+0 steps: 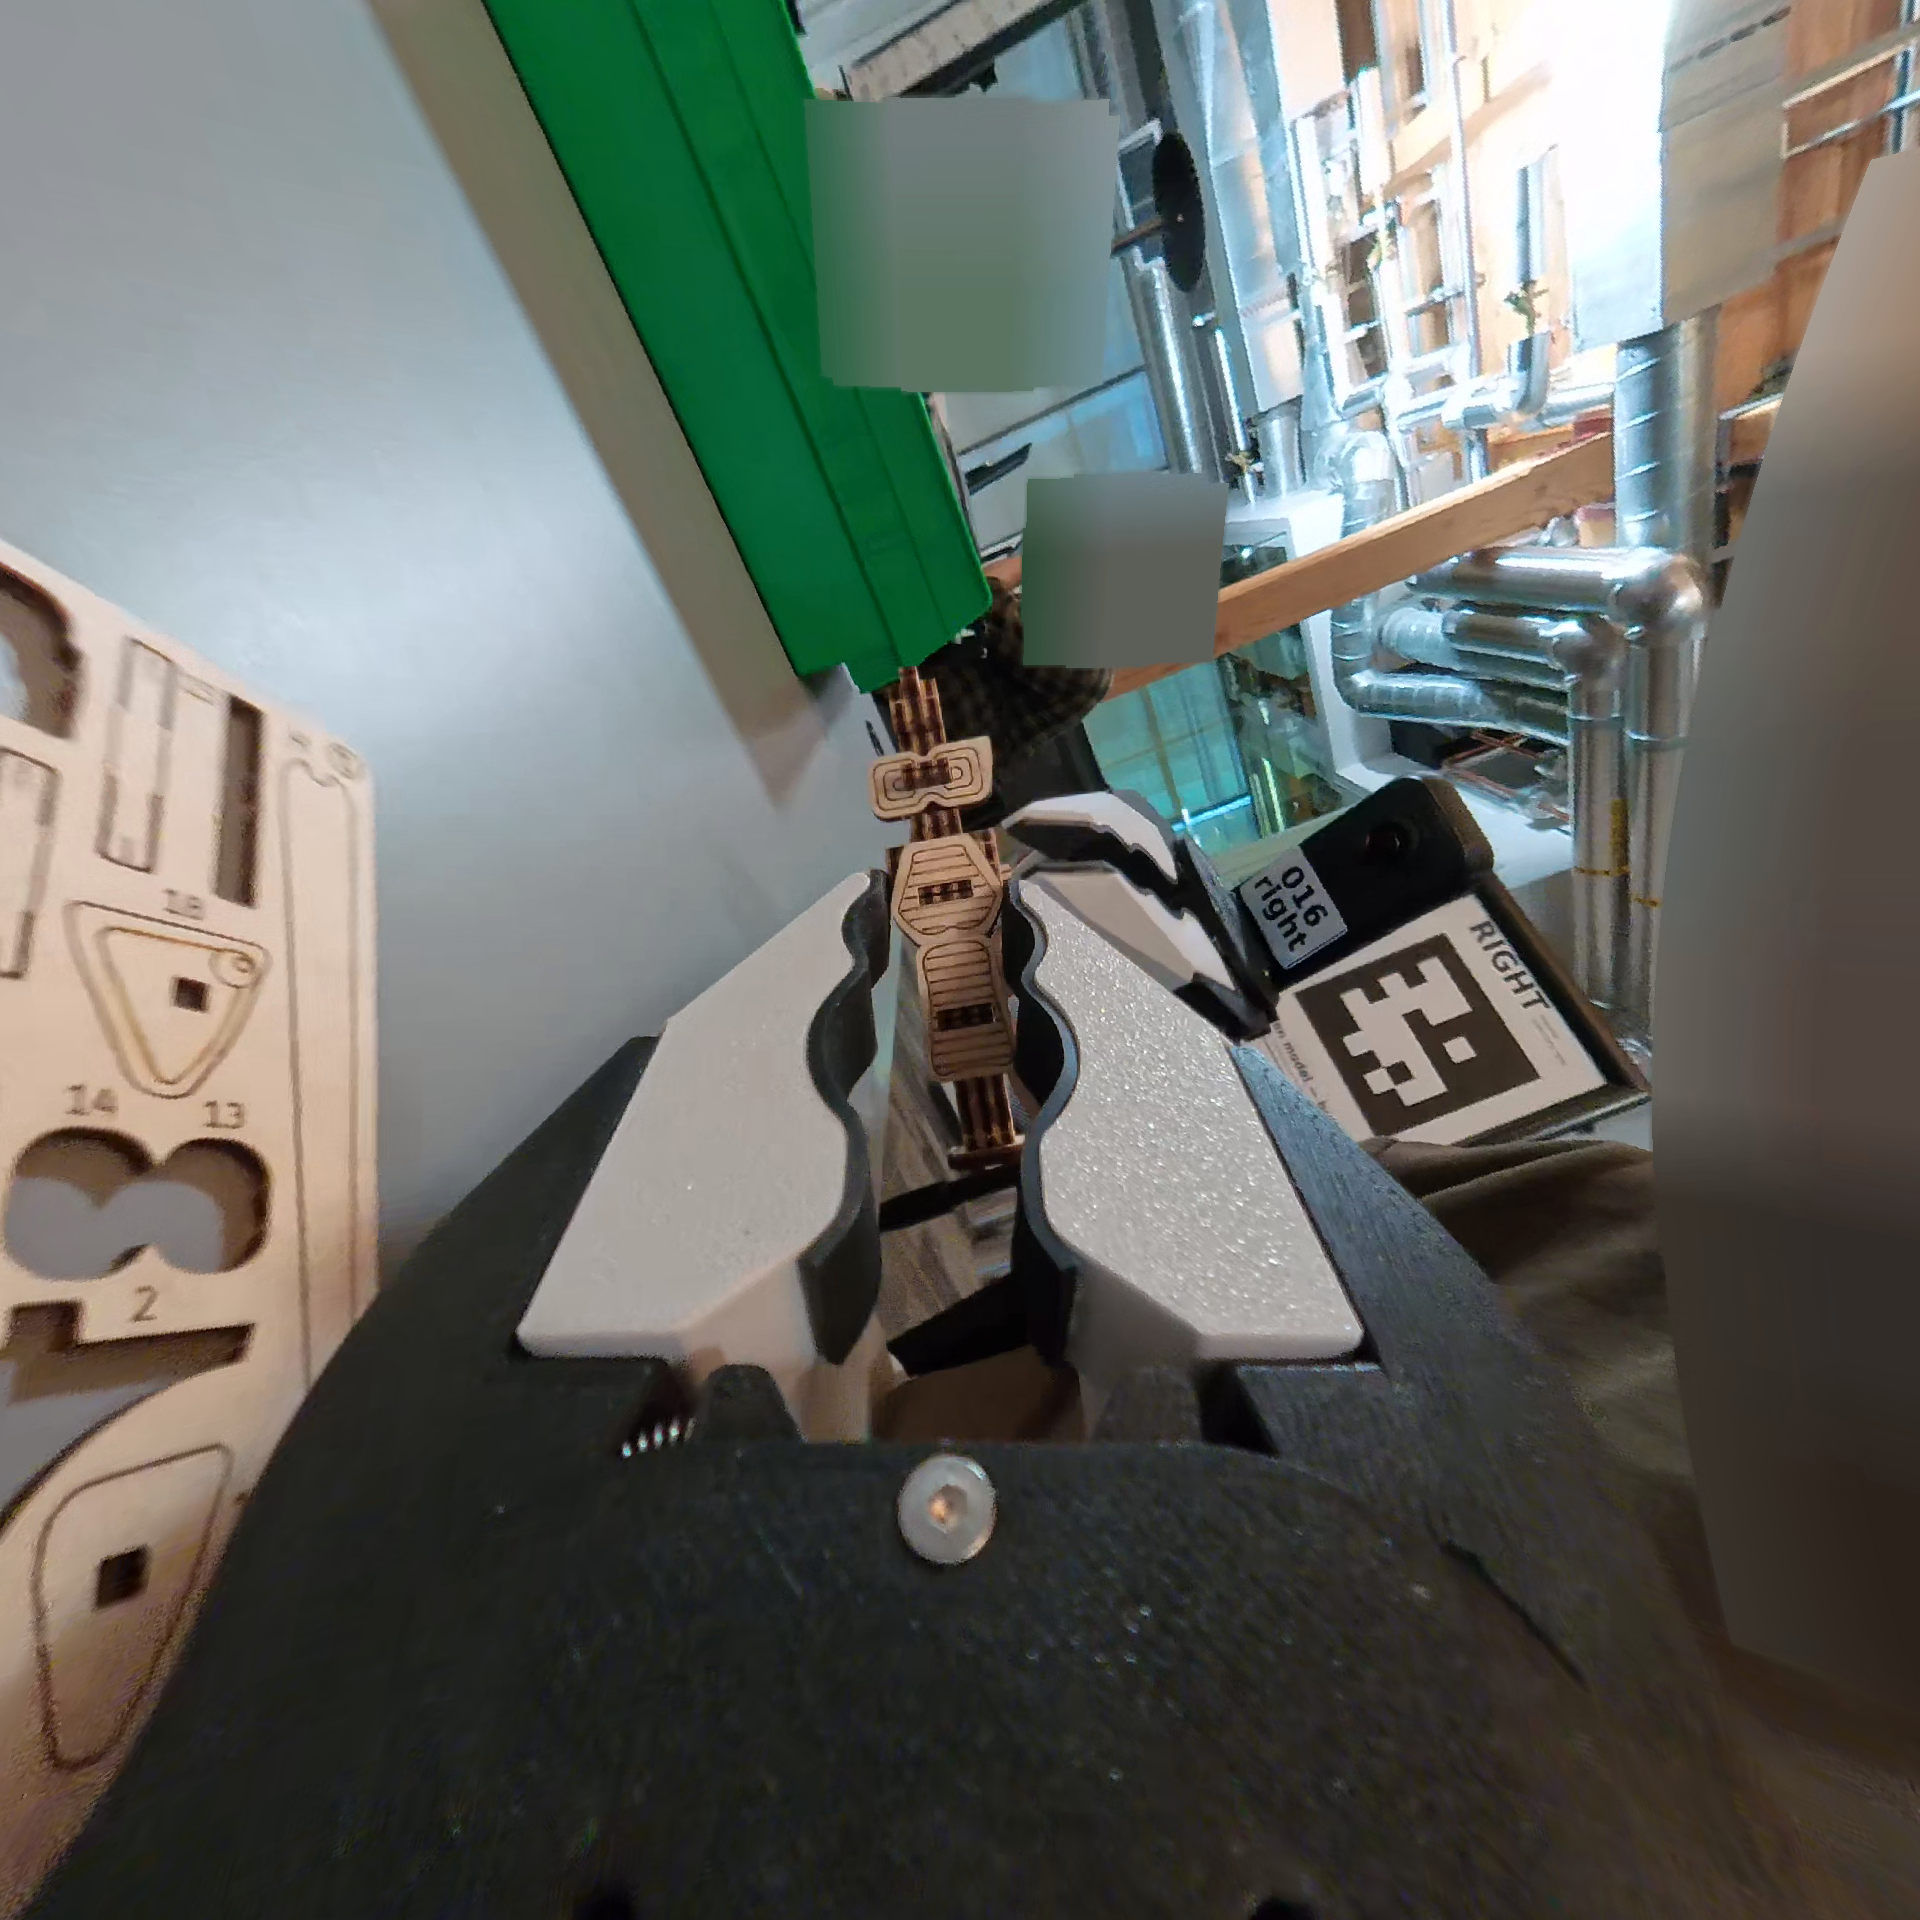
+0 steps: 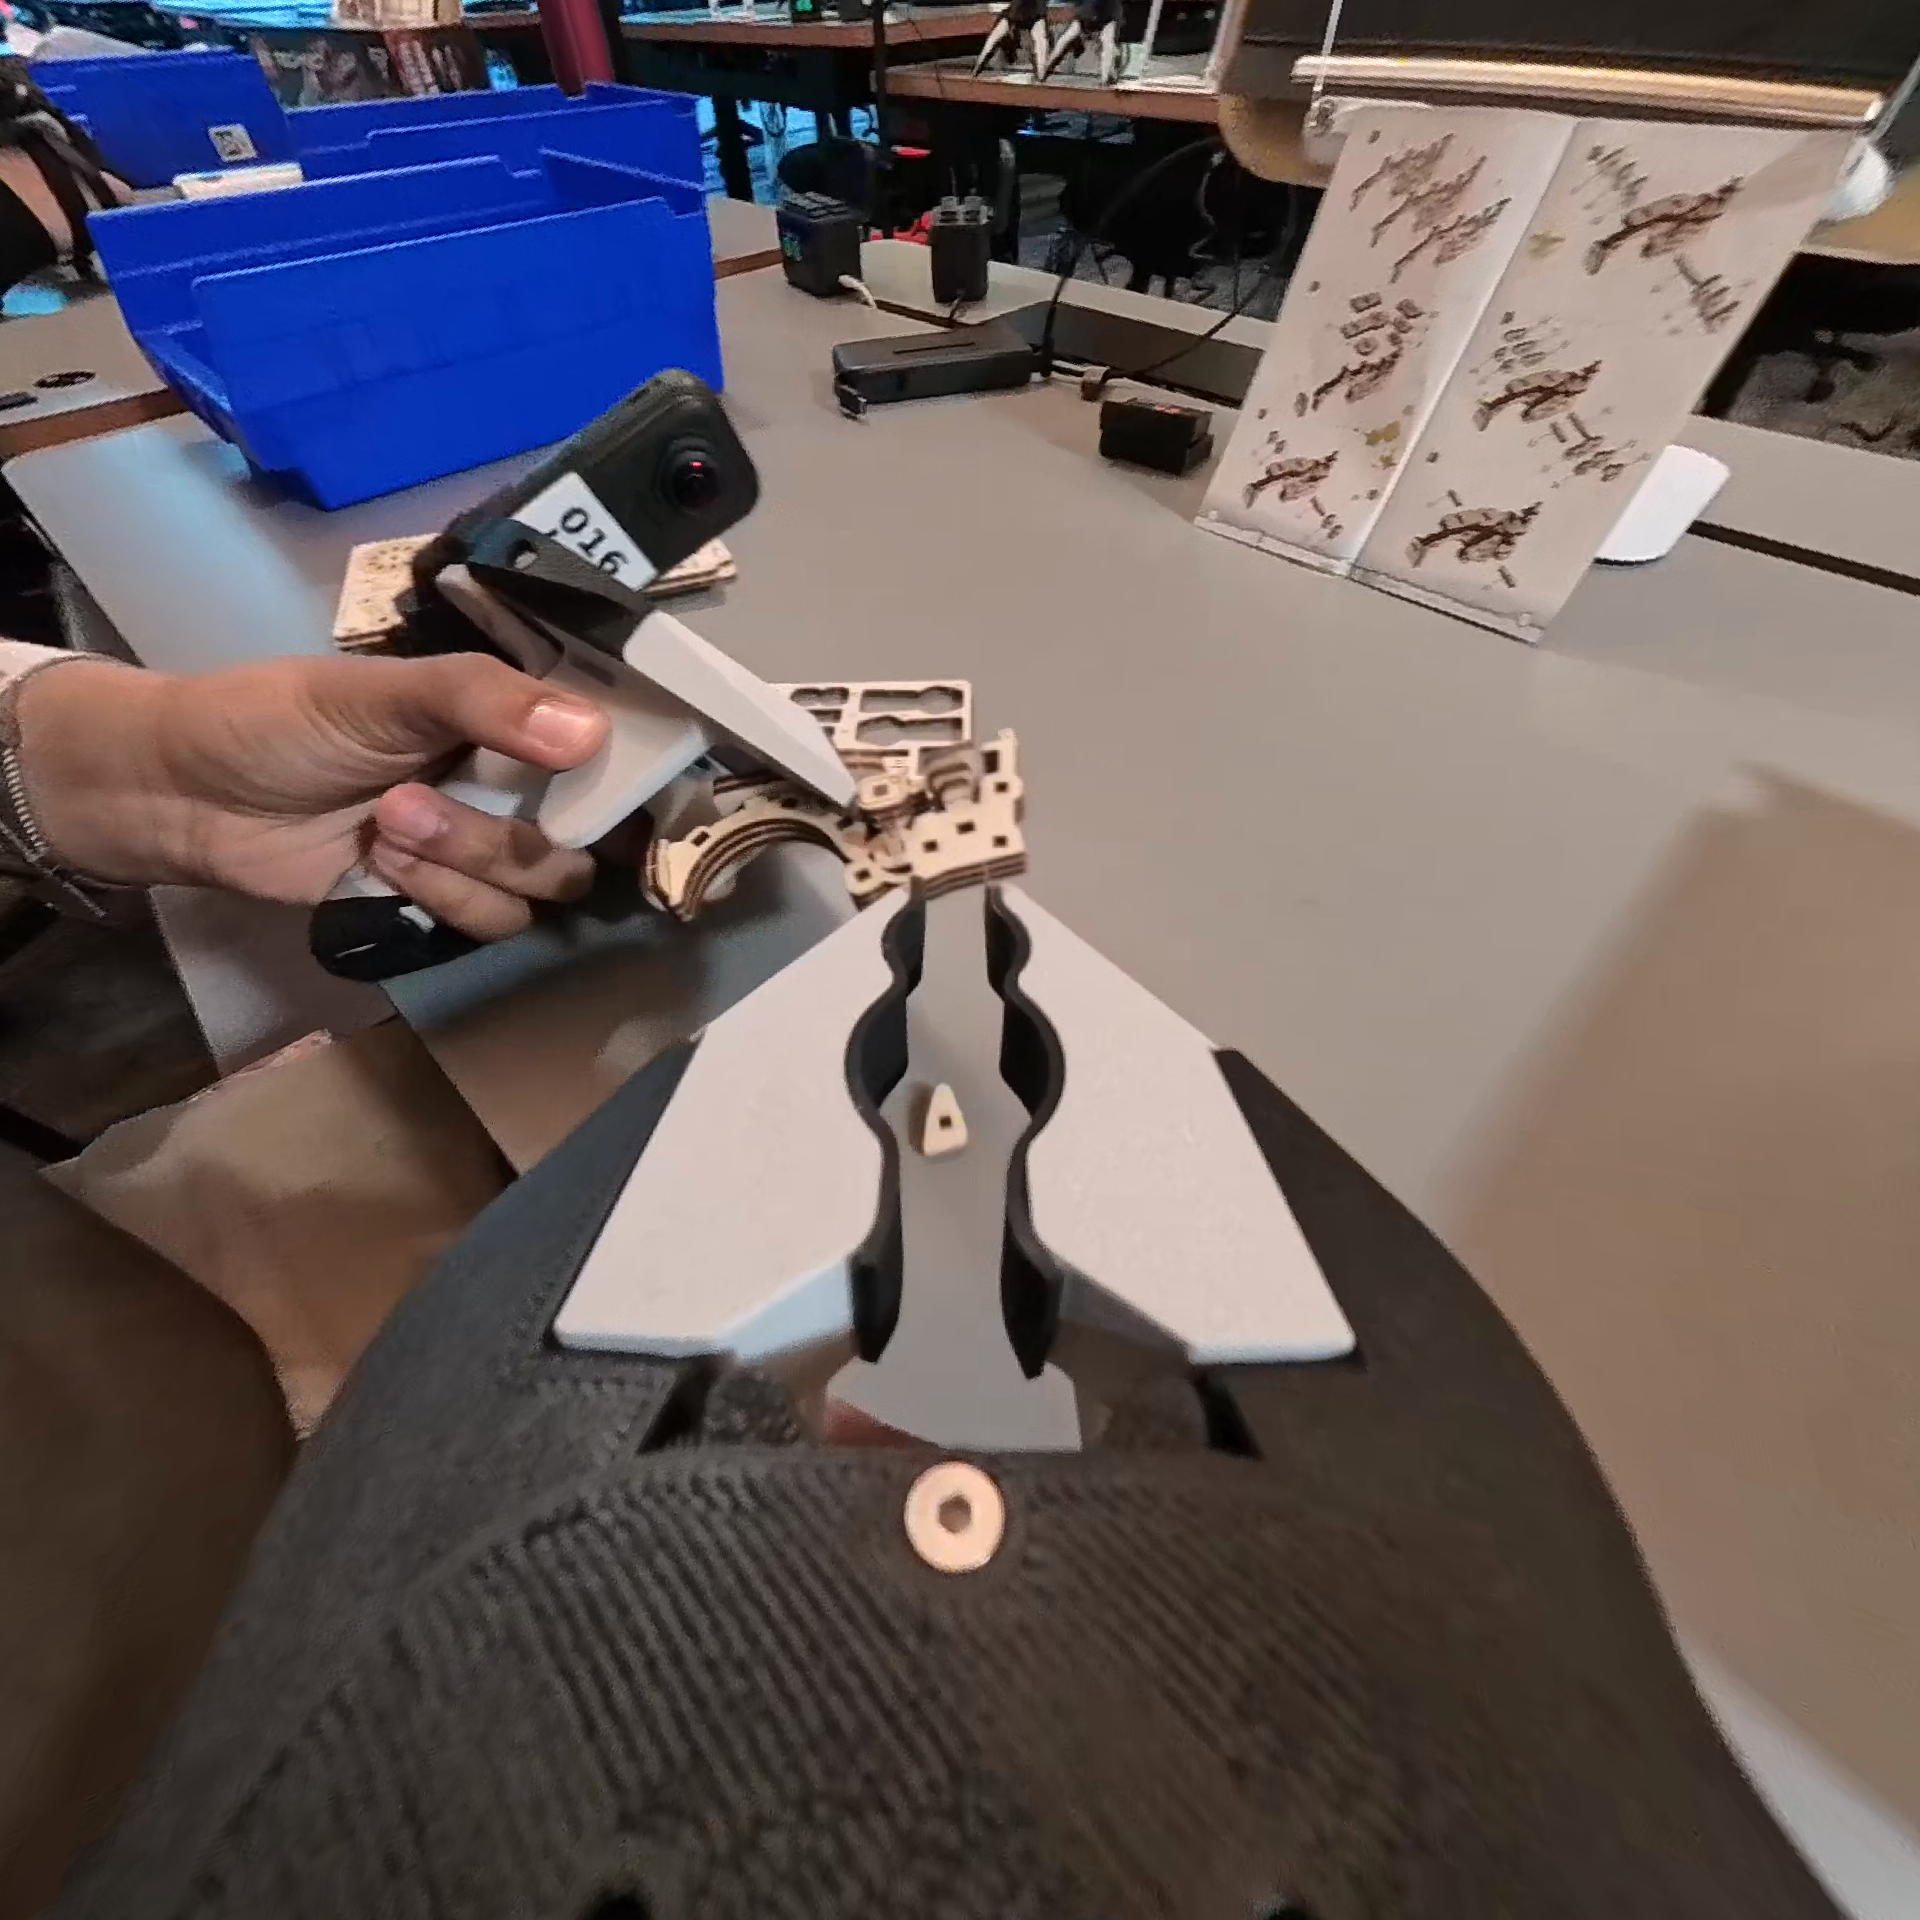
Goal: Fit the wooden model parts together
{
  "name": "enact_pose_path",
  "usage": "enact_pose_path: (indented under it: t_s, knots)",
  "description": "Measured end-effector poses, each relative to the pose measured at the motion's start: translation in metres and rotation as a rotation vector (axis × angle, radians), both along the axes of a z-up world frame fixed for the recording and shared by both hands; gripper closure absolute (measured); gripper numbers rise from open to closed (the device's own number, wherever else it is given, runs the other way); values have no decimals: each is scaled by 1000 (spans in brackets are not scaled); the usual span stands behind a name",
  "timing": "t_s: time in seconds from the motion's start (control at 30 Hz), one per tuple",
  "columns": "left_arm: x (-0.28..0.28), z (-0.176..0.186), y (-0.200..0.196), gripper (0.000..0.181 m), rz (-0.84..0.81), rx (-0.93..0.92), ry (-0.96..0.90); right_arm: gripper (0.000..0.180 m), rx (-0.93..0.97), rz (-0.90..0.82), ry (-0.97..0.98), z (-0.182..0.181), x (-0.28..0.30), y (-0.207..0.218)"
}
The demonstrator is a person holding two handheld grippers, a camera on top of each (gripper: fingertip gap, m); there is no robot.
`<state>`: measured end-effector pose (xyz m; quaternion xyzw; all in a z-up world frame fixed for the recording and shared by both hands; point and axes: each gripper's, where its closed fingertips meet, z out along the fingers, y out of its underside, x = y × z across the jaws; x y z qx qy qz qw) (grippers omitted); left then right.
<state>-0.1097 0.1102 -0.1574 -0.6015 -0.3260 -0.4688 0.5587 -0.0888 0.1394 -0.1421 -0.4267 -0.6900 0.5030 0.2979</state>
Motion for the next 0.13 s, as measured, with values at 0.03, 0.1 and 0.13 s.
enact_pose_path:
  t_s: [0.03, 0.1, 0.13]
  knots:
    - [-1, 0, 0, 162, 8, -4, 12, 169, -6, -9, -5, 0, 0, 5]
    - [-4, 0, -2, 162, 23, -8, 27, 166, 2, -23, -28, -4, -1, 14]
    - [-5, 0, -2, 162, 31, -6, 27, 164, 11, -27, -48, -8, -1, 18]
